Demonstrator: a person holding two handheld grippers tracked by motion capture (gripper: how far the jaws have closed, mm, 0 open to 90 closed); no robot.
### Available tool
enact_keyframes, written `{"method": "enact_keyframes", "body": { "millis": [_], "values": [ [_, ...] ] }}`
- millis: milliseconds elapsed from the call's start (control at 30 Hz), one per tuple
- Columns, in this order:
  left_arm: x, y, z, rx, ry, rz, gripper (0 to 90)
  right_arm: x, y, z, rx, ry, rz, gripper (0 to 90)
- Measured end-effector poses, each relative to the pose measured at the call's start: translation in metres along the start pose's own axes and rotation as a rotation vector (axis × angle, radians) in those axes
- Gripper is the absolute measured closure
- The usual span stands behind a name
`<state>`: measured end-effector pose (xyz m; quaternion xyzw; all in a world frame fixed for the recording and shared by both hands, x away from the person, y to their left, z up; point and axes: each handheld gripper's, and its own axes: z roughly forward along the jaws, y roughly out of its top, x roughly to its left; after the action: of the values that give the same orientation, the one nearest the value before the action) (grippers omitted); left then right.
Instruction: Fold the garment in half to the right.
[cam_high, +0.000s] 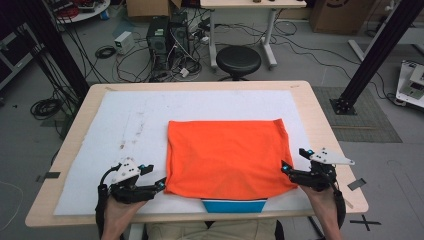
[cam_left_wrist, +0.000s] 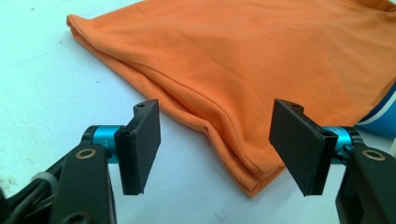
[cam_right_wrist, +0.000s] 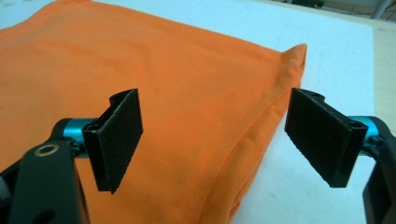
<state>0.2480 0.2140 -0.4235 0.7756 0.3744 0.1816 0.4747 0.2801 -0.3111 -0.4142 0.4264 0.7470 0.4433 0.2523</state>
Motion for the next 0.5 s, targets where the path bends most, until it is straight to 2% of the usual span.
{"method": "enact_keyframes", "body": {
  "millis": [100,167,200,267,300,333,500],
  "values": [
    [-0.008,-0.002,0.002,-0.025,0.013,-0.020,35.7,-0.001,0.001,-0.001,-0.007,0.000,0.001,19.7],
    [-0.017,-0.004,0.006,-0.023,0.055,-0.008,36.0,-0.001,0.002,0.000,-0.009,0.000,-0.005,19.7],
    [-0.021,-0.006,0.009,-0.022,0.062,-0.008,36.0,-0.001,0.003,0.000,-0.008,0.004,-0.003,19.7],
    [-0.025,-0.010,0.014,-0.023,0.053,-0.031,36.0,-0.001,0.004,0.001,-0.010,0.007,-0.010,19.7],
    [-0.028,-0.011,0.017,-0.010,0.056,-0.031,36.0,0.000,0.005,0.002,-0.011,0.008,-0.014,19.7],
    [-0.031,-0.013,0.019,0.009,0.069,-0.014,36.0,0.001,0.006,0.003,-0.012,0.009,-0.019,19.7],
    [-0.039,-0.016,0.025,0.033,0.093,-0.002,36.0,0.002,0.012,0.009,-0.009,0.022,-0.048,19.7]
  ]
}}
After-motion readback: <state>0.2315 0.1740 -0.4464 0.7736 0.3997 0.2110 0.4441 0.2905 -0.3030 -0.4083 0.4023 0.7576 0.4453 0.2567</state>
